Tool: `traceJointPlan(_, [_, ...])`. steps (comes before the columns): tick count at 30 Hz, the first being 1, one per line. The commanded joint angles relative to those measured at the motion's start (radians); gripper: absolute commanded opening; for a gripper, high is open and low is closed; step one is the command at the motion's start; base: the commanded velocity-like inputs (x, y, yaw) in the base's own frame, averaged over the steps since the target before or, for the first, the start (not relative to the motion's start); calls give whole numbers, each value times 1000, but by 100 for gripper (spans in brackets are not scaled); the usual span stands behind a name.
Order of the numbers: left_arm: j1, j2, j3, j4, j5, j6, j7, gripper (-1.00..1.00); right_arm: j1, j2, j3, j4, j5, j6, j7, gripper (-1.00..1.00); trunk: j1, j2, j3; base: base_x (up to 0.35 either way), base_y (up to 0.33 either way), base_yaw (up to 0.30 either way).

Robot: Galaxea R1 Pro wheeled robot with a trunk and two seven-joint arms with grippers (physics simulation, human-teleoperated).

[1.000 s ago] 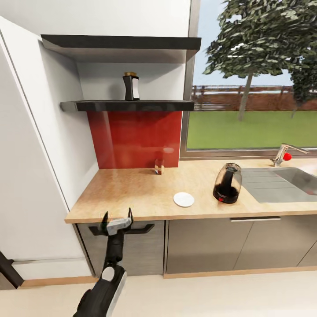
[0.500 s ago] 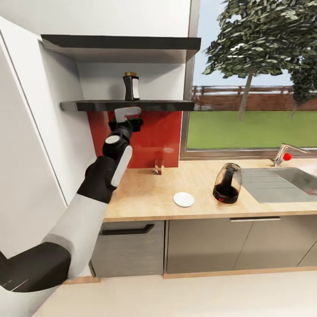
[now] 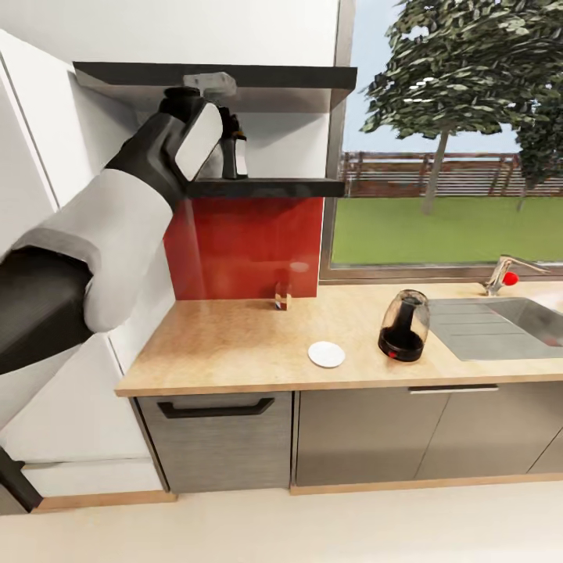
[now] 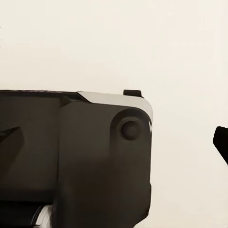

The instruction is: Set up a coffee station on the kitchen countertop: keep the coffee maker on the countertop, move the bottle of coffee from the kitchen shelf to the counter next to the coffee maker, place a paper coffee filter on top of the coffee maker, put the saucer next to the coffee maker with the coffee cup on the saucer, and place the electric kettle next to the coffee maker.

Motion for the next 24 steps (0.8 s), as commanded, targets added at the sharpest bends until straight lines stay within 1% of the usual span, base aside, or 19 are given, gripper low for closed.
traceJointPlan(1, [-37, 0, -4, 49, 8, 2, 7, 100, -1, 1, 9, 0, -7, -3, -4, 100, 1, -2, -3, 0, 0, 0])
traceJointPlan(2, [-66, 0, -4, 90, 8, 1, 6, 100, -1, 3, 9, 0, -7, -3, -4, 100, 1, -2, -3, 0, 0, 0])
traceJointPlan(4, [-103, 1, -5, 147, 8, 1, 5, 100, -1, 6, 9, 0, -7, -2, -4, 100, 1, -2, -3, 0, 0, 0])
traceJointPlan(6, [-116, 3, -5, 168, 9, 2, 4, 100, -1, 7, 9, 0, -8, -2, -3, 100, 1, -2, -3, 0, 0, 0])
traceJointPlan(7, [-121, 7, -9, 182, 2, 1, 2, 100, -1, 7, 9, -1, -9, -3, -2, 100, 1, -2, -3, 0, 0, 0])
traceJointPlan(13, [-115, 9, -19, 147, -9, -2, 6, 100, -1, 6, 8, 0, -7, -2, -2, 100, 1, -2, -3, 0, 0, 0])
traceJointPlan(21, [-111, 10, -15, 130, -12, -3, 6, 100, -1, 3, 6, 0, -13, -2, -3, 100, 1, -2, -3, 0, 0, 0])
traceJointPlan(22, [-110, 10, -15, 129, -12, -3, 4, 100, -1, 1, 5, 0, -13, -1, -3, 100, 1, -2, -3, 118, 0, 0])
traceJointPlan(23, [-109, 11, -15, 129, -11, -3, 3, 100, 1, -2, 6, 29, -11, 0, -4, 100, 1, -2, -3, 307, 0, 0])
traceJointPlan(24, [-108, 11, -15, 129, -11, -3, 2, 100, 9, -3, 6, 32, -11, 0, -5, 100, 1, -2, -3, 315, 0, 0])
